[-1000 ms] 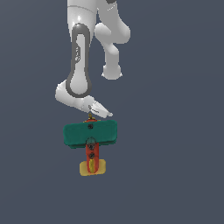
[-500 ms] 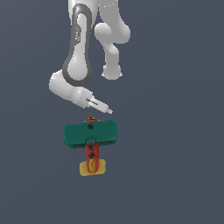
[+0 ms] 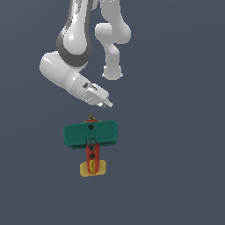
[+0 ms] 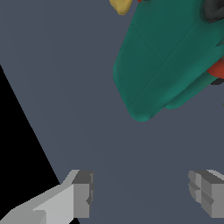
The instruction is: Pick up the object and move it to a goal position.
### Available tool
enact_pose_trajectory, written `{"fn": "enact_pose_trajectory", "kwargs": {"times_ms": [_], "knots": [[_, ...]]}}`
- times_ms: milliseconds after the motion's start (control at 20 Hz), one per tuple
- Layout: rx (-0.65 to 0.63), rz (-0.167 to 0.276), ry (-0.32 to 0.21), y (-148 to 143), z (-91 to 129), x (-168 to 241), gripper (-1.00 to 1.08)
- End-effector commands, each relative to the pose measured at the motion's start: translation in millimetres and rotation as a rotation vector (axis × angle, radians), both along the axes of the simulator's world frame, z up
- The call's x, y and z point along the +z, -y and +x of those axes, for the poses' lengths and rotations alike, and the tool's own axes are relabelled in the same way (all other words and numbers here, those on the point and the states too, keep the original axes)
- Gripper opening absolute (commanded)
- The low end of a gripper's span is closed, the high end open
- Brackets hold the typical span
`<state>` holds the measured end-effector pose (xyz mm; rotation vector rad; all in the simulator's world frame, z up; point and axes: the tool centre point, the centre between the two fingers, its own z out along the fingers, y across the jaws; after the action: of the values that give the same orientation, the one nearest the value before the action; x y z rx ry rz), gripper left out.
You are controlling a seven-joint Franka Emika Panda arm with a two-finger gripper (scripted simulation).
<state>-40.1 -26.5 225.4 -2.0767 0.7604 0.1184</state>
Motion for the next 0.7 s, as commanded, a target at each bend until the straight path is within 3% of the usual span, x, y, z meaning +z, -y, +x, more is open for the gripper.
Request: {"fn": "enact_pose_trajectory", "kwargs": {"times_ms": [0,650], "knots": [[0.002,-0.011,0.049,1,6,19,0.68],[-0.002,-0.037,0.286,9,24,113,0.68]]}}
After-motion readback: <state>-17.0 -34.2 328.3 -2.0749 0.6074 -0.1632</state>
